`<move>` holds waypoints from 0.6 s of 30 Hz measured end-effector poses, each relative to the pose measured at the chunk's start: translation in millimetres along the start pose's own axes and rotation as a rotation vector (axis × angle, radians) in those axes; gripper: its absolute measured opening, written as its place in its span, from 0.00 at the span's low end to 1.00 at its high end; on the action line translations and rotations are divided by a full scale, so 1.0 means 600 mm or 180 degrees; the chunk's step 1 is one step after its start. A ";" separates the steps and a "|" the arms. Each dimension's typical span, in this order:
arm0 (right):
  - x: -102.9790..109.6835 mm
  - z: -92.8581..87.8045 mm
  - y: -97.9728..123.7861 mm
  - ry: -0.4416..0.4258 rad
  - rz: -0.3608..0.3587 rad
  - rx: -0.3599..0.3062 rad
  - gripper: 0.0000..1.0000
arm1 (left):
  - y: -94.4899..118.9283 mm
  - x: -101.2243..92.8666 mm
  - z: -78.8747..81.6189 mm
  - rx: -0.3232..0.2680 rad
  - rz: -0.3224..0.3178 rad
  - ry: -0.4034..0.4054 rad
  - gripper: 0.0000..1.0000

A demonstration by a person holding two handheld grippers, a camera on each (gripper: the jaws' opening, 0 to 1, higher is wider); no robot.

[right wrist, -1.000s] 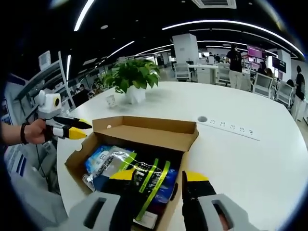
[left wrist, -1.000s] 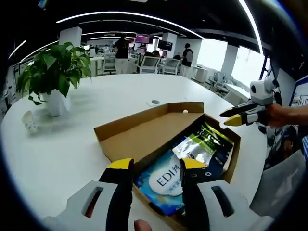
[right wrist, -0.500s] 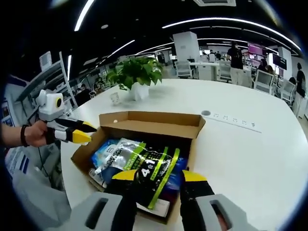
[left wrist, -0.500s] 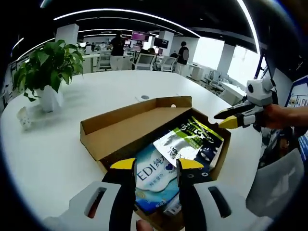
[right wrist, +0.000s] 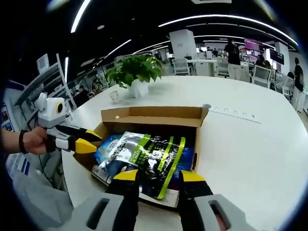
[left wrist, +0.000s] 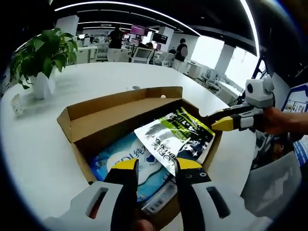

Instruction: Operate the shoe box by opening the lid, removing the specified soft item, and placing it in the target area until the item is outside and the box remains undamaged.

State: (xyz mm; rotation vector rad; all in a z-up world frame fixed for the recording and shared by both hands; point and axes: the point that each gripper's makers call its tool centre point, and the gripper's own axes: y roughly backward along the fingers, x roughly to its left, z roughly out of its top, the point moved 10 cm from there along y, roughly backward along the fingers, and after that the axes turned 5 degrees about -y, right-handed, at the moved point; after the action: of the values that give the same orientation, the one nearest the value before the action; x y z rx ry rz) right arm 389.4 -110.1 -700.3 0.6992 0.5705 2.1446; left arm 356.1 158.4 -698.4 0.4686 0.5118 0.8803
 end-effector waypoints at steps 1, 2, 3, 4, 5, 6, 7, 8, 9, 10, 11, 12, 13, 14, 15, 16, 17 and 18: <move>0.002 0.000 0.000 -0.0001 -0.0005 0.0005 0.29 | -0.003 -0.003 -0.001 0.0008 -0.0013 0.0007 0.29; 0.003 0.000 -0.001 -0.0006 -0.0009 0.0011 0.28 | -0.009 -0.002 -0.002 0.0025 -0.0026 0.0013 0.28; 0.004 -0.001 -0.004 -0.0012 -0.0020 0.0023 0.28 | -0.011 -0.003 -0.003 0.0040 -0.0032 0.0016 0.28; 0.005 -0.002 -0.006 -0.0017 -0.0031 0.0038 0.28 | -0.013 -0.004 -0.004 0.0048 -0.0037 0.0021 0.28; 0.006 -0.003 -0.007 -0.0014 -0.0036 0.0050 0.28 | -0.016 -0.005 -0.005 0.0061 -0.0044 0.0034 0.29; 0.007 -0.005 -0.009 -0.0010 -0.0038 0.0058 0.27 | -0.018 -0.006 -0.007 0.0086 -0.0051 0.0068 0.29; 0.007 -0.005 -0.010 -0.0010 -0.0039 0.0067 0.27 | -0.019 -0.007 -0.007 0.0090 -0.0053 0.0082 0.29; 0.009 -0.005 -0.010 -0.0008 -0.0045 0.0076 0.27 | -0.020 -0.008 -0.008 0.0102 -0.0056 0.0098 0.28; 0.009 -0.006 -0.011 -0.0003 -0.0054 0.0082 0.27 | -0.023 -0.008 -0.009 0.0127 -0.0054 0.0117 0.28; 0.010 -0.006 -0.011 0.0001 -0.0063 0.0089 0.26 | -0.024 -0.007 -0.011 0.0154 -0.0047 0.0123 0.28; 0.010 -0.006 -0.012 0.0004 -0.0073 0.0102 0.26 | -0.026 -0.007 -0.013 0.0173 -0.0047 0.0138 0.28; 0.010 -0.006 -0.014 0.0005 -0.0080 0.0111 0.25 | -0.028 -0.008 -0.015 0.0195 -0.0054 0.0169 0.28; 0.011 -0.006 -0.015 0.0011 -0.0094 0.0128 0.25 | -0.029 -0.008 -0.016 0.0216 -0.0062 0.0199 0.28; 0.011 -0.006 -0.017 0.0026 -0.0104 0.0143 0.24 | -0.031 -0.009 -0.019 0.0238 -0.0074 0.0245 0.27; 0.012 -0.006 -0.018 0.0043 -0.0116 0.0162 0.24 | -0.033 -0.009 -0.020 0.0261 -0.0079 0.0282 0.27; 0.013 -0.006 -0.019 0.0050 -0.0123 0.0176 0.24 | -0.035 -0.009 -0.021 0.0280 -0.0079 0.0309 0.27; 0.013 -0.007 -0.021 0.0058 -0.0123 0.0196 0.24 | -0.037 -0.010 -0.022 0.0298 -0.0085 0.0334 0.26; 0.014 -0.007 -0.023 0.0067 -0.0122 0.0216 0.24 | -0.040 -0.011 -0.023 0.0302 -0.0104 0.0360 0.26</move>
State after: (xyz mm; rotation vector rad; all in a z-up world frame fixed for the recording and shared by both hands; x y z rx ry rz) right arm 389.7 -96.1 -709.6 0.6979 0.6656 2.1077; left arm 358.7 142.1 -721.6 0.4975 0.6655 0.8570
